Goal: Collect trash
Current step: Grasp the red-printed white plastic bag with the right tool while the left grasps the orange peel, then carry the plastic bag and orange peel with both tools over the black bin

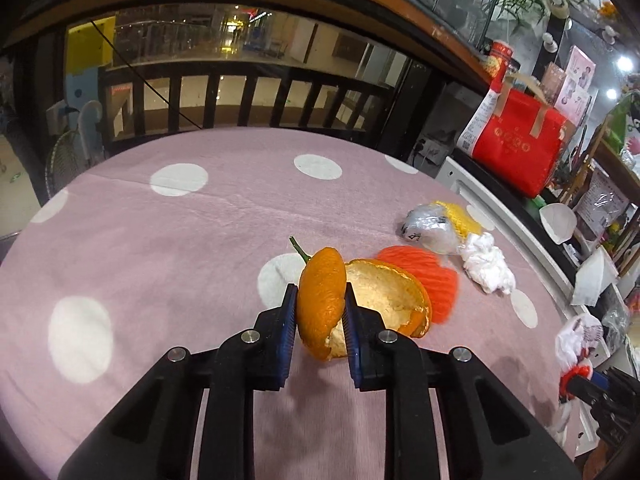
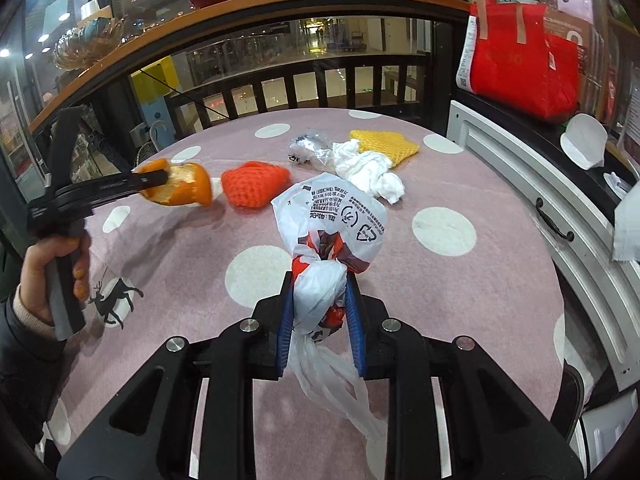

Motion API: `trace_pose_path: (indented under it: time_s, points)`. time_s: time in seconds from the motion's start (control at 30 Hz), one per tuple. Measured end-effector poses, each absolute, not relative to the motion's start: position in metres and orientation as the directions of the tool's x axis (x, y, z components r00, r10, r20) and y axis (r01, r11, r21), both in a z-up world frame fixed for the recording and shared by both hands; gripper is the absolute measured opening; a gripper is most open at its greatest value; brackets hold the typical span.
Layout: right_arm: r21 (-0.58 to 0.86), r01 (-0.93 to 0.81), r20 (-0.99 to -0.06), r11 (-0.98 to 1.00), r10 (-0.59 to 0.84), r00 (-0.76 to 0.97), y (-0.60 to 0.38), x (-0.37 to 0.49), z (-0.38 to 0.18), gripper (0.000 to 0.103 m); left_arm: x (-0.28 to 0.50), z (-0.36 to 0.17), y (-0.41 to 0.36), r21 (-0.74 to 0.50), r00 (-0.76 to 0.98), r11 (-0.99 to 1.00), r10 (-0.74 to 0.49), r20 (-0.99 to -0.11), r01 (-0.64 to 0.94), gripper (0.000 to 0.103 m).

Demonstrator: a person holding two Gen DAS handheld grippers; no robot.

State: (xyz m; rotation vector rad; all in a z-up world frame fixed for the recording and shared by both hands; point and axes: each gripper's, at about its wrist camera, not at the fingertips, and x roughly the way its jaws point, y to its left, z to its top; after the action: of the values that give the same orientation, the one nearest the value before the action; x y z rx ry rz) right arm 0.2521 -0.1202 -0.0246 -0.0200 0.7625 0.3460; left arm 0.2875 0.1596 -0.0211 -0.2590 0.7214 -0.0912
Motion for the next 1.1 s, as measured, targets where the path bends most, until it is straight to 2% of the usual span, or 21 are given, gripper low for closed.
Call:
trace_pose_path:
  time_s: [0.23, 0.4, 0.57, 1.1]
  points:
    - [0.106, -0.284, -0.669, 0.953, 0.279, 0.689, -0.139, 0.224, -0.025, 0.025, 0.232, -0.005, 0.148, -0.292, 0.775, 0.956, -0.213, -0.595, 0.038, 0.021]
    - [0.115, -0.250, -0.662, 0.961, 0.262, 0.702, -0.161, 0.197, -0.024, 0.025, 0.199, -0.002, 0.120, -0.268, 0.783, 0.958, -0.241, -0.574, 0.098, 0.021]
    - [0.124, -0.198, -0.654, 0.972, 0.231, 0.720, -0.191, 0.172, -0.022, 0.025, 0.173, 0.000, 0.089, -0.278, 0.769, 0.944, -0.311, -0.558, 0.180, 0.021]
    - [0.134, 0.115, -0.706, 0.984, 0.013, 0.709, -0.330, 0.108, -0.053, 0.025, 0.128, 0.005, -0.046, -0.296, 0.647, 0.827, -0.559, -0.518, 0.478, 0.021]
